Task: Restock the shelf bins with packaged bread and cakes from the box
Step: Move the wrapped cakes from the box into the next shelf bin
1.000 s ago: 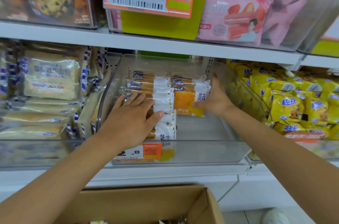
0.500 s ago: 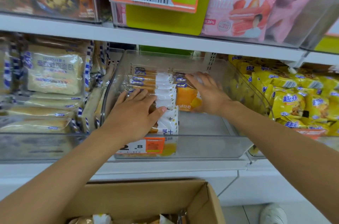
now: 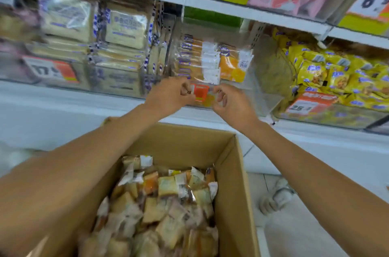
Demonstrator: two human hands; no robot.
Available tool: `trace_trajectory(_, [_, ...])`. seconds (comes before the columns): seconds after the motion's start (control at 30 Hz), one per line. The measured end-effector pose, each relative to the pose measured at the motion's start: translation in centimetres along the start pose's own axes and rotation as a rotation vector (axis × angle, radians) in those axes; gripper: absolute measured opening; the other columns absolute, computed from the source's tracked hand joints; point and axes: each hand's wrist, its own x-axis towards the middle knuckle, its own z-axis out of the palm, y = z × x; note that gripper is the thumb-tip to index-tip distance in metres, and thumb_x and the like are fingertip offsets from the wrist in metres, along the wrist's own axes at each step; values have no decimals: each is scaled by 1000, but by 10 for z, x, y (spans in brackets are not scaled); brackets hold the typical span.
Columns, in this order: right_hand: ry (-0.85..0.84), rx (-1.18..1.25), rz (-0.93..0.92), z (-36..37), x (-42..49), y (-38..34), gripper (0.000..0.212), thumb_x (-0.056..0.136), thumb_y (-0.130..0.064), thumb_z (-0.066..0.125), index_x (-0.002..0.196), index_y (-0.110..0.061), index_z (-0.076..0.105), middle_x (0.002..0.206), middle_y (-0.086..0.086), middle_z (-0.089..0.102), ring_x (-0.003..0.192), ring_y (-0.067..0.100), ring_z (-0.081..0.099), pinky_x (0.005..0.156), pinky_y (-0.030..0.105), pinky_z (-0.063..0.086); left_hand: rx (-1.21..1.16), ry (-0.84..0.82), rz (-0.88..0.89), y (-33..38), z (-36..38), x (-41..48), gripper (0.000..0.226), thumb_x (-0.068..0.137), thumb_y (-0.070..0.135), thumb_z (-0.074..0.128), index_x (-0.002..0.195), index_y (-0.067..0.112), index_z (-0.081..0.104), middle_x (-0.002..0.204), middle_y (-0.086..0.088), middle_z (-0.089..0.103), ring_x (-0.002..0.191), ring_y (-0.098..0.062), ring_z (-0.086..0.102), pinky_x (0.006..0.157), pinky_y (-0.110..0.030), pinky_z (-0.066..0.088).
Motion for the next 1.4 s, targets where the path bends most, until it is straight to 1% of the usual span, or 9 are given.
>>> trace_trajectory(0.23, [-629, -58, 223, 122, -97, 16, 28, 90, -25, 63, 118, -22, 63, 111, -3, 65, 101, 16, 62, 86, 33, 52, -31, -299, -380, -122, 52, -114, 22, 89, 38, 66, 104, 22, 66, 100, 9, 65, 96, -11, 61, 85, -30, 50])
trace_trajectory(0.4, [-862, -101, 307, 216, -131, 49, 32, 92, -27, 59, 123, -20, 61, 123, 2, 64, 108, 22, 61, 92, 36, 50, -193, -274, -647, -186, 97, -165, 10, 87, 24, 71, 90, 20, 63, 87, 0, 66, 80, -15, 61, 63, -21, 43])
trace_trajectory(0.57, [-1023, -156, 310, 293, -157, 58, 58, 92, -39, 62, 141, -12, 46, 149, 11, 40, 136, 30, 39, 107, 41, 41, -326, -224, -739, -216, 126, -190, 10, 87, 8, 69, 96, 8, 67, 85, -3, 64, 79, -14, 58, 65, -13, 42])
trace_trajectory(0.83, [-935, -109, 153, 314, -125, 58, 27, 95, -16, 55, 120, -12, 64, 125, 9, 57, 112, 26, 55, 95, 36, 46, -376, -254, -793, -223, 140, -193, 22, 89, 11, 66, 110, 15, 62, 107, -2, 62, 104, -23, 61, 94, -36, 49])
trace_trajectory(0.97, [-994, 127, 111, 258, -85, 32, 26, 101, -15, 47, 106, 2, 66, 103, 13, 60, 92, 22, 52, 79, 32, 40, -408, -323, -613, -210, 131, -178, 81, 77, 16, 82, 145, 26, 39, 137, 14, 39, 128, -7, 39, 106, -24, 35])
trace_trajectory(1.1, [-1055, 428, 264, 203, -72, 5, 23, 99, -25, 55, 105, -4, 63, 93, 4, 63, 80, 11, 57, 72, 22, 45, -694, -347, -603, -182, 122, -165, 22, 77, 19, 82, 93, 17, 67, 81, 17, 71, 77, 2, 62, 70, -20, 49])
trace_trajectory(1.2, [-1007, 486, 316, 178, -78, -2, 37, 89, -26, 70, 122, -16, 59, 114, 6, 67, 100, 12, 63, 92, 30, 50, -722, -443, -648, -167, 108, -163, 37, 78, 42, 79, 101, 13, 72, 98, -7, 75, 88, -10, 68, 83, -44, 55])
trace_trajectory(1.3, [-971, 474, 341, 168, -89, -9, 53, 86, -28, 73, 133, -13, 56, 121, 3, 64, 108, 10, 62, 95, 25, 50, -796, -664, -760, -156, 92, -166, 38, 84, 36, 74, 116, 17, 66, 109, -2, 74, 102, -15, 70, 90, -38, 56])
trace_trajectory(1.4, [-839, 438, 358, 172, -106, 0, 52, 87, -35, 71, 134, -19, 55, 125, 0, 64, 113, 12, 60, 101, 33, 47, -817, -531, -841, -163, 84, -177, 27, 87, 28, 72, 110, 15, 65, 108, -8, 73, 97, -19, 71, 85, -36, 59])
